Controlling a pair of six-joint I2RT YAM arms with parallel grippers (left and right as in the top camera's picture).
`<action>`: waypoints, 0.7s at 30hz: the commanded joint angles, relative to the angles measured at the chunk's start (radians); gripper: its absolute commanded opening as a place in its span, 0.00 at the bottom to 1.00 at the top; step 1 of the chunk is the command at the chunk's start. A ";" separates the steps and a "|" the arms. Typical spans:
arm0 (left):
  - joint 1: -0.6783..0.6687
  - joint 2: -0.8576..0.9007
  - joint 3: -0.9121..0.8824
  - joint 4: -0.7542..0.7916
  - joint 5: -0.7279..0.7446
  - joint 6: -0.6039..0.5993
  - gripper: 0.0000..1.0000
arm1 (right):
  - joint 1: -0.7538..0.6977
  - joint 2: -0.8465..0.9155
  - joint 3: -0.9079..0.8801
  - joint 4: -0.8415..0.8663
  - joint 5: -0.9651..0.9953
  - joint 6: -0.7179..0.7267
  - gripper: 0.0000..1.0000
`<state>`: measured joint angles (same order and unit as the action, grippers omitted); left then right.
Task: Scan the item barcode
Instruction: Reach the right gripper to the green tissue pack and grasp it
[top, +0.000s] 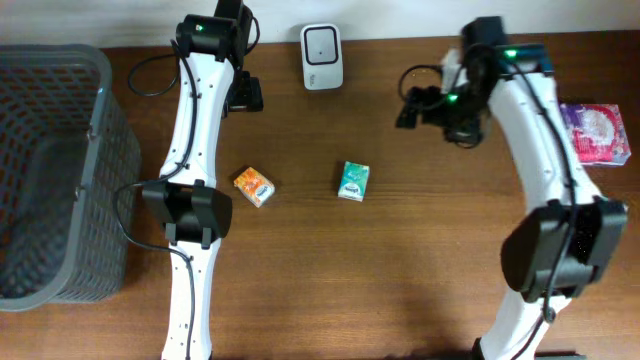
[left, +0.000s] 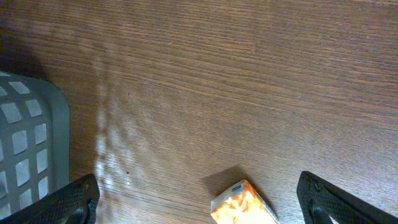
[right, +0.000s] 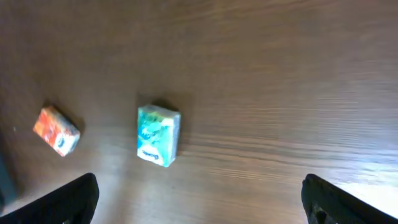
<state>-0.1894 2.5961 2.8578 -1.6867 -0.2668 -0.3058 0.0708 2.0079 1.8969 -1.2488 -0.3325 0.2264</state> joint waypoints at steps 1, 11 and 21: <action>0.003 0.009 0.015 -0.001 -0.010 0.008 0.99 | 0.042 0.018 -0.012 0.011 0.002 -0.013 0.99; 0.003 0.009 0.015 -0.001 -0.010 0.008 0.99 | 0.068 0.055 -0.292 0.179 -0.133 -0.014 0.80; 0.003 0.009 0.015 -0.001 -0.010 0.008 0.99 | 0.068 0.058 -0.578 0.591 -0.405 0.009 0.69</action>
<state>-0.1890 2.5961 2.8578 -1.6867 -0.2665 -0.3058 0.1291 2.0602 1.3476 -0.6930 -0.6788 0.1883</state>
